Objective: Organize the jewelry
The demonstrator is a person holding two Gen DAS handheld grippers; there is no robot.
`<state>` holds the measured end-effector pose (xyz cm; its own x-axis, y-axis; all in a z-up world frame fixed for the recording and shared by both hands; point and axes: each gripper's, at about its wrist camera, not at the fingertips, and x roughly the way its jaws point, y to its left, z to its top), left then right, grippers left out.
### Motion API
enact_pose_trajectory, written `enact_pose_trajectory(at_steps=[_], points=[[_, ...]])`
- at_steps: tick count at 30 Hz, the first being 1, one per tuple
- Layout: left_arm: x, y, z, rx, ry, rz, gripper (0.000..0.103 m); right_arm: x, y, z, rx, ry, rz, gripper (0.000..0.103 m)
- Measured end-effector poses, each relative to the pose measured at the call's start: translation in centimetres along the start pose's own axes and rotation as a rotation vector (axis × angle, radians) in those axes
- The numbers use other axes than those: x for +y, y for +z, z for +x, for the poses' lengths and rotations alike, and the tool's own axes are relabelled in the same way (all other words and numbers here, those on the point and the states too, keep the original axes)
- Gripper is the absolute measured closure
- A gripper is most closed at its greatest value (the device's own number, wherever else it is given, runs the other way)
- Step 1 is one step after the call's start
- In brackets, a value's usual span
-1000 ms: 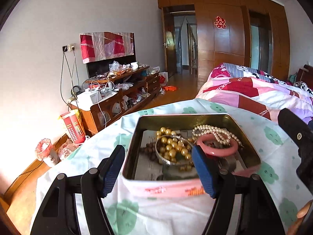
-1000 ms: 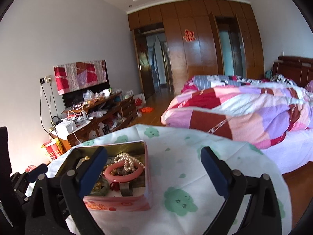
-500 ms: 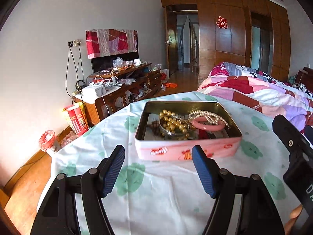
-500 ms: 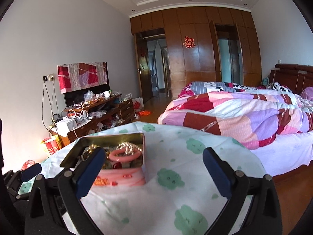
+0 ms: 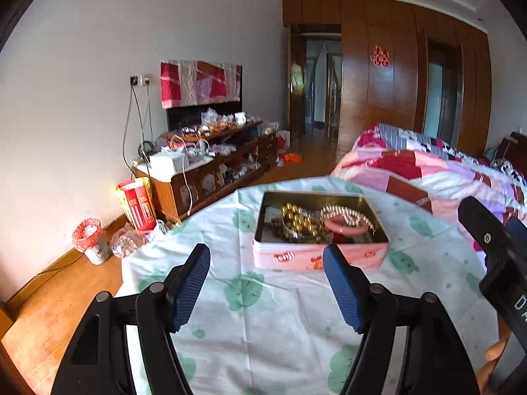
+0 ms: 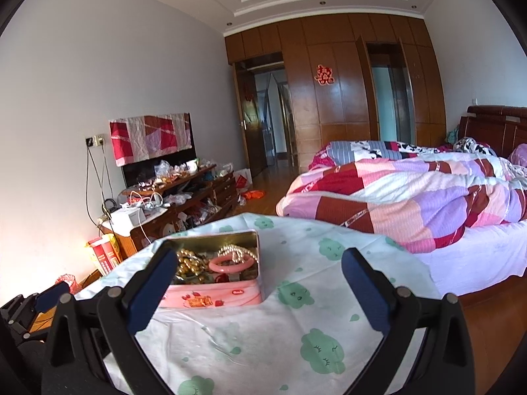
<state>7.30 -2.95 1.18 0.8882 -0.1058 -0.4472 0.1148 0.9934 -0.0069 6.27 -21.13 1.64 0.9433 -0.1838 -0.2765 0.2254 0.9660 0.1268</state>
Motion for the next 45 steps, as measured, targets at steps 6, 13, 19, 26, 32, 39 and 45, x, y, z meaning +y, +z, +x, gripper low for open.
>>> enact_pose_trajectory(at_steps=[6,13,19,26,32,39,45], points=[[0.1,1.4,-1.9,-0.046,0.027,-0.006,0.029,-0.1,1.4,-1.5,-0.046,0.007,0.013,0.0],[0.0,1.8,-2.5,-0.064,0.021,0.001,0.027,-0.3,1.9,-2.1,-0.069,0.012,0.03,0.0],[0.1,1.6,-2.5,-0.057,0.019,-0.002,0.027,-0.3,2.0,-2.2,-0.07,0.013,0.033,0.0],[0.1,1.4,-2.4,-0.048,0.021,-0.005,0.027,-0.3,1.9,-2.3,-0.066,0.014,0.03,0.0],[0.0,1.5,-2.5,-0.054,0.021,0.0,0.027,-0.3,1.9,-2.3,-0.07,0.012,0.029,0.0],[0.2,1.4,-2.7,-0.06,0.021,-0.005,0.027,0.0,2.0,-2.6,-0.083,0.014,0.02,0.0],[0.2,1.4,-2.8,-0.058,0.02,-0.004,0.027,0.0,2.0,-2.5,-0.078,0.014,0.024,0.0]])
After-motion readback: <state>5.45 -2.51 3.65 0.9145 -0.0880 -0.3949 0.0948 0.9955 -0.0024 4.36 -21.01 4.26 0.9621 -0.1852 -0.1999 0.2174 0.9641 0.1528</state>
